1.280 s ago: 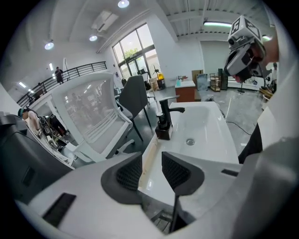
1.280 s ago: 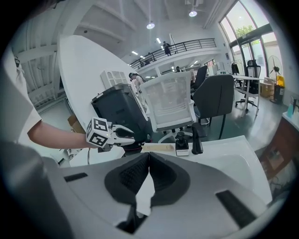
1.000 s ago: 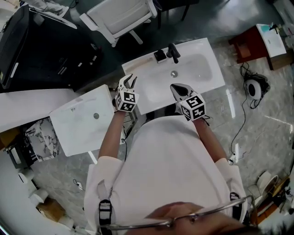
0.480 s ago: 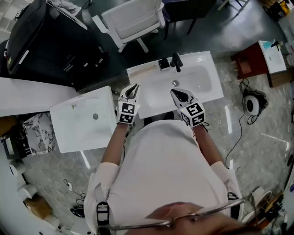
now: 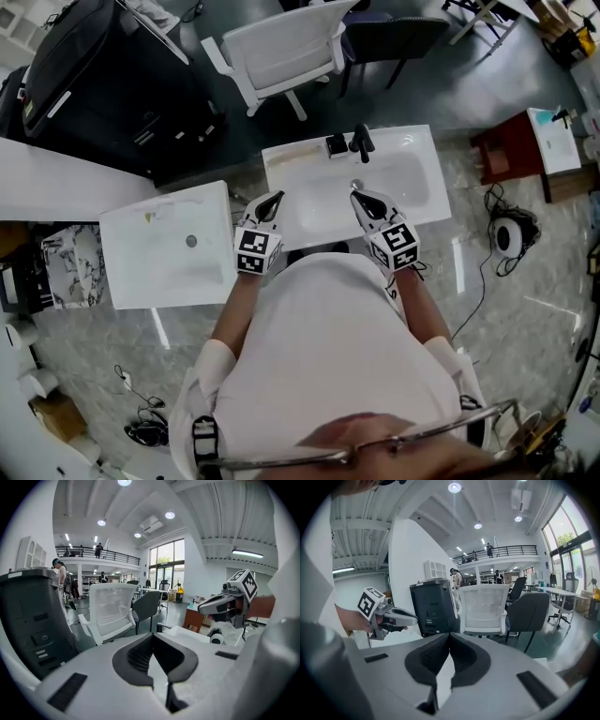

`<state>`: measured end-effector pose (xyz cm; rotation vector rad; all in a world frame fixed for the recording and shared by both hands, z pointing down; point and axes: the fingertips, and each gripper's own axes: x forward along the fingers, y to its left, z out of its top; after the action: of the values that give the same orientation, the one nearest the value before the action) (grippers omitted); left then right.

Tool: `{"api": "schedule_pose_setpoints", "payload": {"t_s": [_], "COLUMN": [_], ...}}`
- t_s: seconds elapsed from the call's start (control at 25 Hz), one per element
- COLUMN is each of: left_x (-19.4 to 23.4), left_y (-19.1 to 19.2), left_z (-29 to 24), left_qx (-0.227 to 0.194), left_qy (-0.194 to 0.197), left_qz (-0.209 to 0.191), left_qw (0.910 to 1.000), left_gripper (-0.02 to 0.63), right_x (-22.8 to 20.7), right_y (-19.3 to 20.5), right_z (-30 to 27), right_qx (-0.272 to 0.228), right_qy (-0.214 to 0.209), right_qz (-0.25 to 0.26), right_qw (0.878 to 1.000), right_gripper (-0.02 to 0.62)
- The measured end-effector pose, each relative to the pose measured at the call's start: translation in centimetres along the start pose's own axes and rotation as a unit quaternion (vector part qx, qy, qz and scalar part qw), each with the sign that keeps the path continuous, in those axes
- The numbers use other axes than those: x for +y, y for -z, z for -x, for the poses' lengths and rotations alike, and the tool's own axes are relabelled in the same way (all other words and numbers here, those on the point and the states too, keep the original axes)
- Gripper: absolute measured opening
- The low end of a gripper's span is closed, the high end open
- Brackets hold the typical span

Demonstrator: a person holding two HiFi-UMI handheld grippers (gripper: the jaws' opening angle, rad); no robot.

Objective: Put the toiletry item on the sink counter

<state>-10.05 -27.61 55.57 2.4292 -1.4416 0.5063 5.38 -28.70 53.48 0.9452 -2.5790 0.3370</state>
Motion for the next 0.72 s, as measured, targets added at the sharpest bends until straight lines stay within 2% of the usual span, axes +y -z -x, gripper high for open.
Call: {"api": "schedule_pose_setpoints", "payload": {"t_s": [0.28,0.72], "left_x": [-0.5,-1.01], "left_y": [0.41,0.73], "left_z": [0.84,0.61], "left_qx": [-0.003,-0.002], "left_qy": [0.0,0.001], "left_qz": [0.027,0.038], "left_qw": [0.9996,0.9993], "left_gripper": [0.005,0.005], "right_x": [0.61,0.69], "right_y": [-0.9,-0.61], "right_z": [-0.28,-0.26], "right_qx": [-0.015,-0.014], "right_qy": [-0.013,-0.019], "right_qz": [0.01,0.004], "right_qw": [1.0,1.0], "right_gripper": [0.006,0.006]}}
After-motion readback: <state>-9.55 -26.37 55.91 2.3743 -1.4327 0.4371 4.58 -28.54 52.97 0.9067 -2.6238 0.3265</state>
